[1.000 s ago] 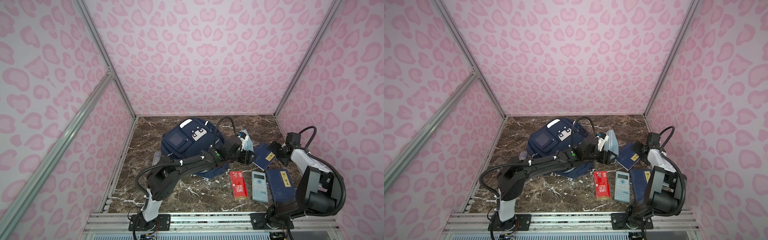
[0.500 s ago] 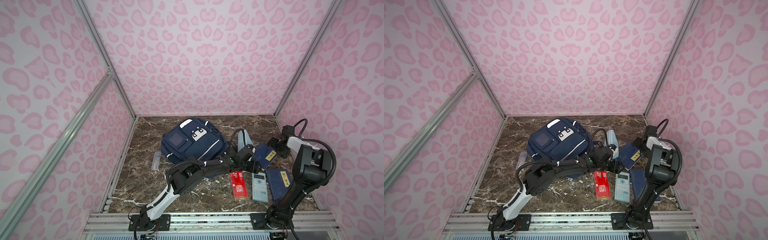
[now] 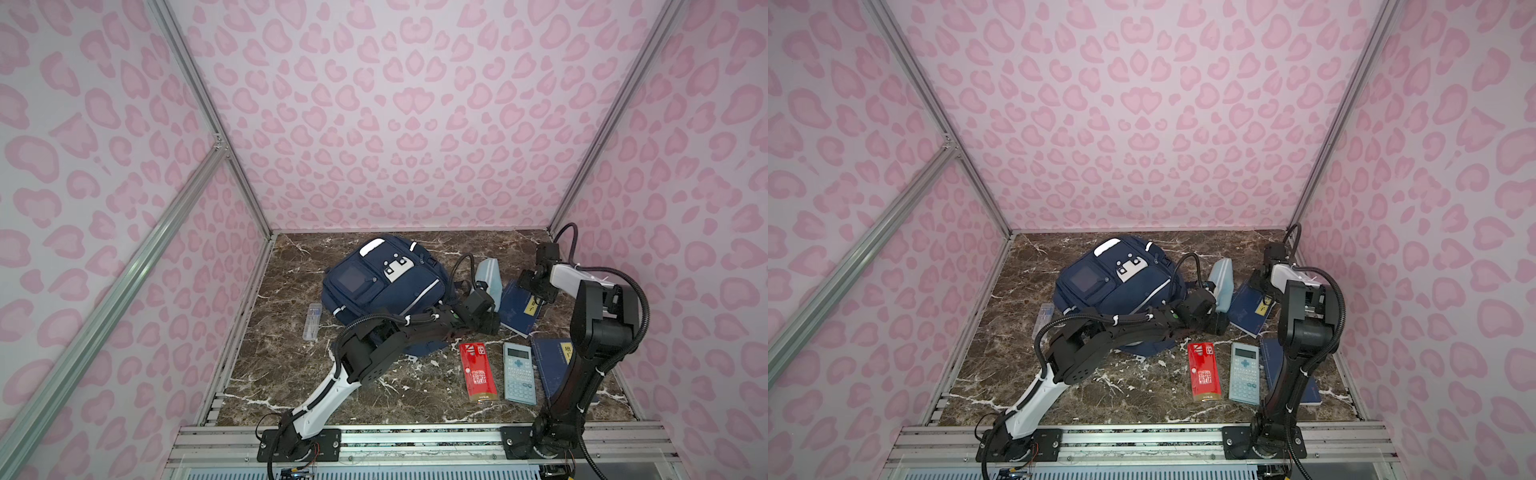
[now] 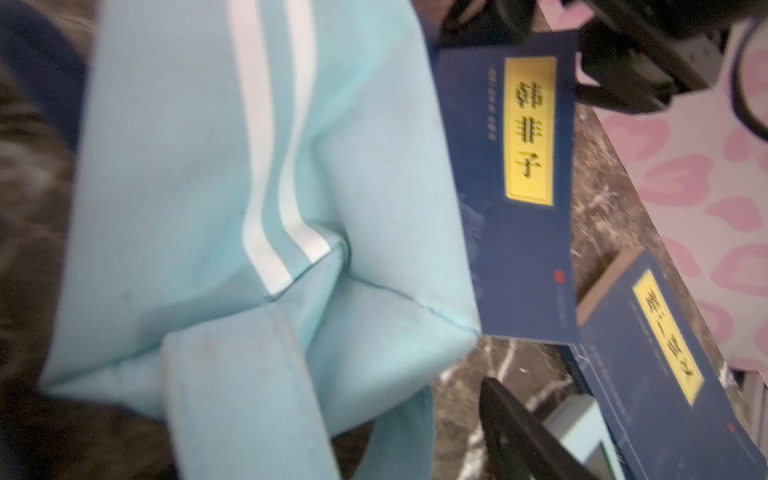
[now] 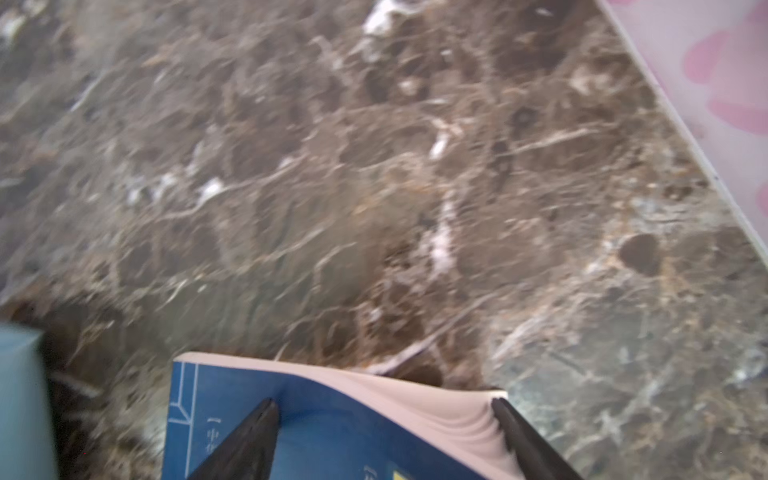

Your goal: Pack the student bag

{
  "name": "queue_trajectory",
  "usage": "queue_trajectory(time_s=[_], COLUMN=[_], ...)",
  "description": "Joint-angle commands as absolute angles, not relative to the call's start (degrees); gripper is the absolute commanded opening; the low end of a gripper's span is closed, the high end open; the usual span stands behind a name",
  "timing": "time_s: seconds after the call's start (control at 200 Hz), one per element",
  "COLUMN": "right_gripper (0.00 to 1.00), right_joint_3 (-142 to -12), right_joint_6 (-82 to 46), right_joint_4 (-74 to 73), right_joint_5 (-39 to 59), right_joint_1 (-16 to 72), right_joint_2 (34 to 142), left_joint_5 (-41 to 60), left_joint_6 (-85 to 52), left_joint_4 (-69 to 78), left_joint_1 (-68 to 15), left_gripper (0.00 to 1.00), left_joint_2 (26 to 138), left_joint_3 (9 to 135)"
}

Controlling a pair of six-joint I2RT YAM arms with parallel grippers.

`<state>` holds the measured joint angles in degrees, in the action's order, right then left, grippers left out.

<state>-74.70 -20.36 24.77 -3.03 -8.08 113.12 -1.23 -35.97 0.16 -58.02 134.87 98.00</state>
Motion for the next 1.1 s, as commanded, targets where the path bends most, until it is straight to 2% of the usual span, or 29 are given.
queue_trajectory(time_s=[0.0, 0.125, 0.295, 0.39, 0.5, 0.65, 0.79, 0.97, 1.095], right_gripper=[0.76, 0.75, 0.76, 0.79, 0.77, 0.74, 0.79, 0.72, 0.70], right_joint_3=[-72.10, -68.63, -63.26, -61.45, -55.96, -50.23, -44.14, -38.46, -37.18], right_joint_6=[-17.27, -17.99, -18.89, -23.52, -27.47, -30.71, -34.71, -37.14, -37.20], right_joint_4=[31.08, 30.17, 24.52, 23.94, 18.40, 12.87, 7.35, 2.29, 1.97], right_joint_5=[-4.98, -5.07, 1.84, 3.49, 9.79, 15.47, 20.60, 24.28, 24.78], right_joint_1=[-5.86, -4.99, -5.06, -7.33, -11.62, -15.56, -15.50, -15.38, -16.03], right_joint_2=[112.59, 109.78, 104.51, 102.54, 99.75, 98.23, 95.09, 94.73, 94.00], left_joint_5=[-5.28, -4.73, -0.02, 0.45, 0.13, -0.01, 1.88, 3.08, 4.43], left_joint_6=[-35.47, -35.35, -36.92, -36.90, -37.09, -37.47, -38.86, -39.48, -40.15], left_joint_4=[-3.47, -2.84, 2.60, 2.33, 2.25, 3.05, 4.52, 5.11, 5.96], left_joint_1=[-57.41, -57.57, -58.45, -58.45, -58.44, -58.62, -59.34, -61.64, -62.71], left_gripper=[0.77, 0.76, 0.75, 0.77, 0.77, 0.73, 0.66, 0.58, 0.55], left_joint_2=[133.35, 131.95, 130.56, 132.31, 133.16, 132.48, 132.44, 131.55, 130.68], left_joint_3=[95.67, 93.71, 90.31, 92.06, 92.29, 90.41, 89.07, 87.83, 86.56])
